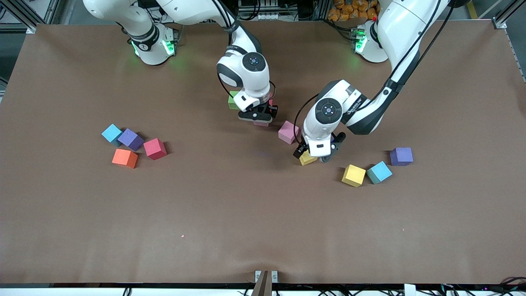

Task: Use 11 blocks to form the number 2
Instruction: 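Place pink under red with the right gripper while the left gripper grasps lavender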

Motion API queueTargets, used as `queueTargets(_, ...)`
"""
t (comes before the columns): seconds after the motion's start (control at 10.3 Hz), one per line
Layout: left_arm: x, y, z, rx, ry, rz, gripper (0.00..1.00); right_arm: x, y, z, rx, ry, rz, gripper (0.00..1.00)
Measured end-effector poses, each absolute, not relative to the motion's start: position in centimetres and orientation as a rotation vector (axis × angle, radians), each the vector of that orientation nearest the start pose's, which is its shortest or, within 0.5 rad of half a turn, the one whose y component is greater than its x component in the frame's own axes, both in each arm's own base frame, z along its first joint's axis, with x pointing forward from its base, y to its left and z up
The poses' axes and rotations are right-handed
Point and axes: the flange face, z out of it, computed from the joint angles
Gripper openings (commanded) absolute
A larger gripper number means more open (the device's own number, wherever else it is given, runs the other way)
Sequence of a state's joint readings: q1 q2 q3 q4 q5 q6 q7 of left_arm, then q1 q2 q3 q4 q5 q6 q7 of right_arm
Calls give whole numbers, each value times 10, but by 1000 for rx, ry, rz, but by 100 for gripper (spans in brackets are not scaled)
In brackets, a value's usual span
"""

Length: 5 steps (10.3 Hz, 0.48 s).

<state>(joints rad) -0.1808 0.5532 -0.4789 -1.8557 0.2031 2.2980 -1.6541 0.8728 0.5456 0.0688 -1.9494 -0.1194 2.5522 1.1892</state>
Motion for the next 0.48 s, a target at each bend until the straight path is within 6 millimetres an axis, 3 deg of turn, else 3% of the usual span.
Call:
queueTargets(0.29,515,-373,246,-2798,-1432,197,100,369,507,200,-3096,248,-92,100)
queueTargets(0.48,505,-383,244,-2784,-1452,233,100,379,511,213,-3082,259,-114,100)
